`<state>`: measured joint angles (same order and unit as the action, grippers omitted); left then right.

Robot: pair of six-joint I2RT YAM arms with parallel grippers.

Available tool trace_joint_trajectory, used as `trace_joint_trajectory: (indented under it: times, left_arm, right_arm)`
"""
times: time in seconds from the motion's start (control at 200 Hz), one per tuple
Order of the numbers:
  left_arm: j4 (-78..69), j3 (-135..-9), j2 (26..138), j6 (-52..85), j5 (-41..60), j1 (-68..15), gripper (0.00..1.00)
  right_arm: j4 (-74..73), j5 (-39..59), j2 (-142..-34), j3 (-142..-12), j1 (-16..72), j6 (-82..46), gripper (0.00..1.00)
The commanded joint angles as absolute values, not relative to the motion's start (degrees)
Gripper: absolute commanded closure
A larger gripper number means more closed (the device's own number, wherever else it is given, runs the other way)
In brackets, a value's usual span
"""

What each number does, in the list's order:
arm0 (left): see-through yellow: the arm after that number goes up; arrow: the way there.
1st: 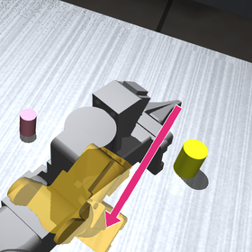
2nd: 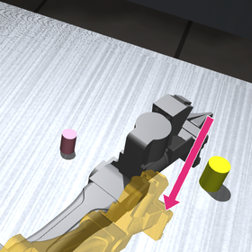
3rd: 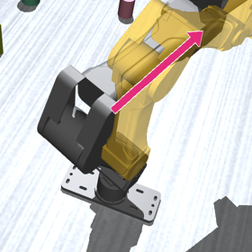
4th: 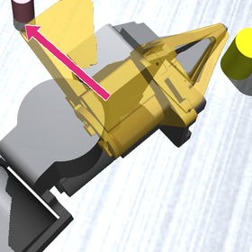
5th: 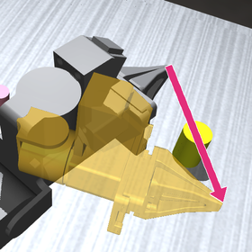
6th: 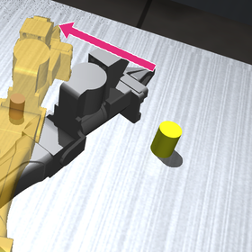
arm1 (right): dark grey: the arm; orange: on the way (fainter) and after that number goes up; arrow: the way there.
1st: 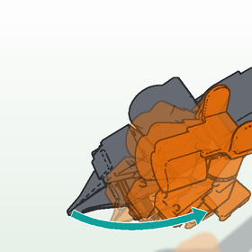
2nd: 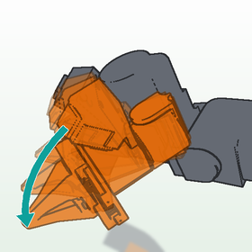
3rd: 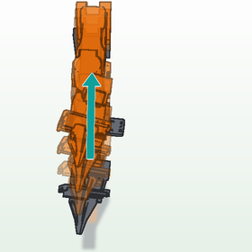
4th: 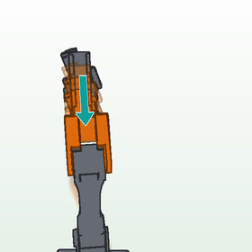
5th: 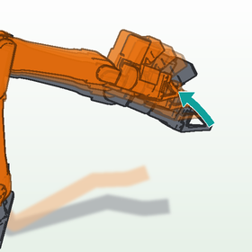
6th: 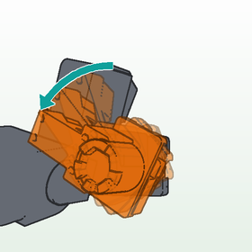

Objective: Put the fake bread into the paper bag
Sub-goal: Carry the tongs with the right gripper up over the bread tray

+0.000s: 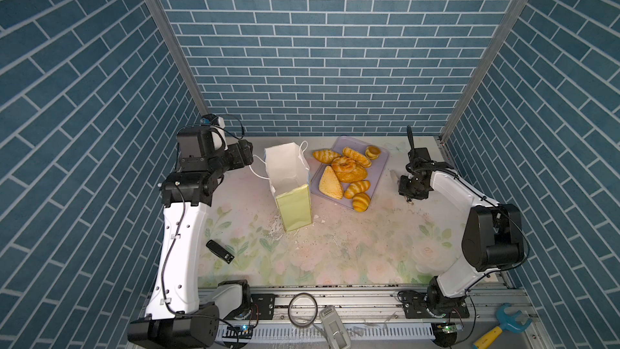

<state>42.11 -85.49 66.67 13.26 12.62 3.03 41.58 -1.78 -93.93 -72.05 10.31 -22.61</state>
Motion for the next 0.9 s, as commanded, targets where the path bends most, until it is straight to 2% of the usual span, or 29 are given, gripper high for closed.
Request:
trace_joint_trajectory:
  times: [0.0,0.315,0.53,0.71,0.895]
  left_arm:
    - [41.7,-85.6,66.6,13.2,12.1,3.3,0.15]
    - [40.9,-84.9,66.8,13.3,12.9,3.2,0.15]
    - [38.1,-82.4,64.1,13.5,11.8,3.3,0.16]
    - [38.6,-82.7,63.8,13.5,12.3,3.2,0.15]
    - [37.6,-81.9,63.1,14.0,12.4,3.3,0.15]
  right_arm:
    - [46.7,-3.6,-90.6,-75.2,10.8,-19.4,0.58]
    - [53.5,-6.4,-86.5,-82.6,11.2,-13.1,0.56]
    - [55.0,-6.9,-85.2,-90.1,16.2,-4.9,0.55]
    - [54.6,-5.3,-88.7,-98.0,19.7,-1.0,0.55]
    - [55.7,-3.7,-97.2,-106.9,22.7,6.5,0.55]
